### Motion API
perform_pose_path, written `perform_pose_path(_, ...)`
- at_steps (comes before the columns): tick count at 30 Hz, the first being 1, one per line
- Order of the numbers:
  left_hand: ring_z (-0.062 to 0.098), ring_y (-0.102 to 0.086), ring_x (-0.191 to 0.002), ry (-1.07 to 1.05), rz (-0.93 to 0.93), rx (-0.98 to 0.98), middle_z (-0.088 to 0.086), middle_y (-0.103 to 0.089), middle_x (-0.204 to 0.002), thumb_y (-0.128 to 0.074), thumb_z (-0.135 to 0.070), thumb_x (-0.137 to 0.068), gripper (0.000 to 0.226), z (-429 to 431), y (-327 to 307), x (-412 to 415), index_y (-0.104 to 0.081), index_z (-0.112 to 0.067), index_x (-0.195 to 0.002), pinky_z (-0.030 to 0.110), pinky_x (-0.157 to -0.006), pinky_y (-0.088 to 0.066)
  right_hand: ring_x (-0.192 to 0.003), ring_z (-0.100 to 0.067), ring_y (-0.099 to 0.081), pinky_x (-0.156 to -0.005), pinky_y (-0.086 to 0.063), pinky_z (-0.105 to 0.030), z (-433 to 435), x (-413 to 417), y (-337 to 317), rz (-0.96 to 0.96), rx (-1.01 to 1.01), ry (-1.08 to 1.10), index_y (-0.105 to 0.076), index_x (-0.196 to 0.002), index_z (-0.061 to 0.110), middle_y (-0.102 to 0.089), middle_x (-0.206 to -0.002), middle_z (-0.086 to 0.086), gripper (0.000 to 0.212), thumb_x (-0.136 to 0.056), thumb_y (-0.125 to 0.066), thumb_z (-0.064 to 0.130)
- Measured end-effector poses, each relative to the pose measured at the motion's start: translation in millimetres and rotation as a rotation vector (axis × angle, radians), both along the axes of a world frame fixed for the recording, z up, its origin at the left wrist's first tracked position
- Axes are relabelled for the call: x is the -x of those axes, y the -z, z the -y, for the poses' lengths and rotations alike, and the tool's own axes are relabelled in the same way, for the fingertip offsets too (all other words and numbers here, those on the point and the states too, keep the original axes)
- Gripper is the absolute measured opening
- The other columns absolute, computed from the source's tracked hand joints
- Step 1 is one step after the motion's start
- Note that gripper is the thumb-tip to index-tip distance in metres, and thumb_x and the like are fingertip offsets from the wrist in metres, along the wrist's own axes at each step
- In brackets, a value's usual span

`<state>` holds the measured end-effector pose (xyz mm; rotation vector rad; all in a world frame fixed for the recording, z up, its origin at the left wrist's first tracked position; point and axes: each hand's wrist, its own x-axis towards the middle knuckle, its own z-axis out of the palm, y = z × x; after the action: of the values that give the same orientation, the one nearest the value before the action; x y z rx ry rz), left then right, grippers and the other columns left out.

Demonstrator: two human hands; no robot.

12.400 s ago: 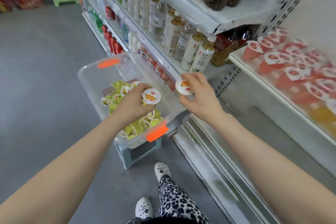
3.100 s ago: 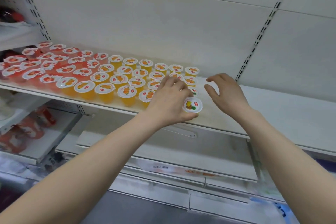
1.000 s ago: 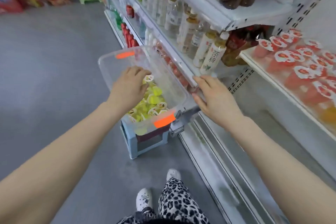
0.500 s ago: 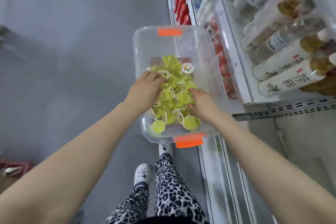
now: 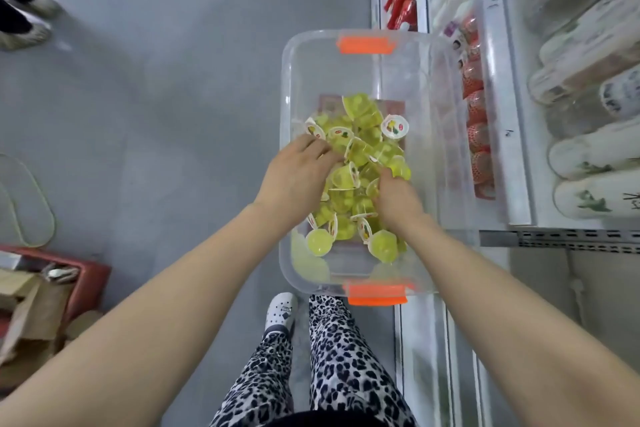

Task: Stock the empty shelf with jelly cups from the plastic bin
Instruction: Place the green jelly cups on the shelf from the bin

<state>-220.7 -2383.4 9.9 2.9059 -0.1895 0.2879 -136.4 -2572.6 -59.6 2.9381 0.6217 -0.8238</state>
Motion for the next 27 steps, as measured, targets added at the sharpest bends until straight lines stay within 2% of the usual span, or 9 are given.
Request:
perform_pose_path(4, 0.027, -0.059, -0.094, -0.016, -0.23, -0.124, 0.002, -0.065, -0.103, -0.077, -0.008, -0.068, 0.05, 8.0, -4.4, -2.6, -0.065, -0.019, -0.115, 0.036, -0.08, -0.048, -0.098, -0.039, -0.059, -0.069, -0.038, -0.037, 10.4, 10.4, -29.1, 0.015, -0.114, 0.072, -0.04, -0.12, 0.005, -0.059, -0.109, -0.019, 0.039, -0.087, -0.06, 0.01)
perform_pose_path(6, 0.028, -0.055, -0.105, -0.022, -0.328, -0.104, 0.004, -0.058, -0.119, -0.071, -0.01, -0.079, 0.055, 17.2, -6.2, -11.8, -0.054, -0.02, -0.129, 0.038, -0.084, -0.049, -0.092, -0.038, -0.059, -0.066, -0.037, -0.037, 18.6, 19.1, -49.2, 0.08, -0.195, 0.059, -0.041, -0.118, 0.006, -0.058, -0.103, -0.017, 0.041, -0.084, -0.064, 0.014)
perform_pose_path(8, 0.03, -0.05, -0.115, -0.014, -0.373, -0.049, 0.007, -0.051, -0.129, -0.064, -0.008, -0.086, 0.057, 26.2, -6.6, -28.9, -0.044, -0.02, -0.138, 0.041, -0.09, -0.049, -0.089, -0.038, -0.057, -0.065, -0.038, -0.038, 31.0, 25.0, -69.6, 0.154, -0.247, 0.025, -0.041, -0.124, 0.006, -0.056, -0.102, -0.017, 0.049, -0.082, -0.063, 0.019)
perform_pose_path(11, 0.032, -0.047, -0.12, 0.031, -0.405, -0.048, 0.01, -0.047, -0.135, -0.06, -0.01, -0.09, 0.061, 36.9, 3.9, -60.4, -0.037, -0.024, -0.145, 0.042, -0.096, -0.046, -0.092, -0.038, -0.053, -0.071, -0.046, -0.043, 45.3, 29.5, -89.8, 0.271, -0.336, 0.006, -0.04, -0.139, 0.006, -0.053, -0.109, -0.019, 0.064, -0.081, -0.056, 0.029)
perform_pose_path(14, 0.033, -0.044, -0.125, 0.11, -0.47, -0.051, 0.012, -0.043, -0.138, -0.055, -0.013, -0.094, 0.061, 49.7, 22.8, -86.7, -0.033, -0.033, -0.147, 0.045, -0.095, -0.045, -0.093, -0.033, -0.054, -0.068, -0.052, -0.042, 51.5, 33.1, -92.2, 0.335, -0.372, -0.026, -0.047, -0.135, 0.009, -0.052, -0.111, -0.014, 0.062, -0.083, -0.037, 0.04)
perform_pose_path(17, 0.035, -0.038, -0.131, 0.181, -0.578, -0.108, 0.015, -0.037, -0.144, -0.049, -0.014, -0.098, 0.059, 58.2, 44.9, -104.6, -0.031, -0.038, -0.149, 0.045, -0.098, -0.04, -0.092, -0.032, -0.054, -0.061, -0.053, -0.041, 56.0, 34.5, -86.4, 0.382, -0.349, -0.084, -0.053, -0.126, 0.008, -0.052, -0.11, -0.013, 0.05, -0.083, -0.046, 0.033)
perform_pose_path(20, 0.038, -0.039, -0.128, 0.202, -0.648, -0.175, 0.018, -0.044, -0.138, -0.046, -0.024, -0.101, 0.049, 63.4, 61.0, -111.8, -0.034, -0.036, -0.146, 0.043, -0.102, -0.034, -0.09, -0.031, -0.055, -0.057, -0.049, -0.036, 58.9, 33.6, -82.4, 0.425, -0.341, -0.12, -0.055, -0.122, 0.007, -0.054, -0.108, -0.014, 0.047, -0.079, -0.06, 0.025)
perform_pose_path(22, 0.037, -0.045, -0.122, 0.168, -0.66, -0.136, 0.018, -0.05, -0.128, -0.05, -0.029, -0.099, 0.043, 66.2, 64.5, -112.1, -0.039, -0.032, -0.14, 0.042, -0.097, -0.037, -0.09, -0.031, -0.055, -0.057, -0.046, -0.033, 58.7, 32.9, -81.5, 0.438, -0.338, -0.129, -0.056, -0.122, 0.007, -0.054, -0.108, -0.013, 0.048, -0.077, -0.065, 0.022)
perform_pose_path(27, 0.038, -0.055, -0.103, 0.101, -0.616, 0.028, 0.018, -0.049, -0.115, -0.061, -0.031, -0.093, 0.037, 63.3, 51.8, -103.8, -0.048, -0.024, -0.126, 0.041, -0.083, -0.042, -0.088, -0.029, -0.054, -0.055, -0.045, -0.032, 58.8, 33.7, -82.0, 0.433, -0.35, -0.119, -0.053, -0.122, 0.009, -0.054, -0.108, -0.013, 0.044, -0.08, -0.059, 0.024)
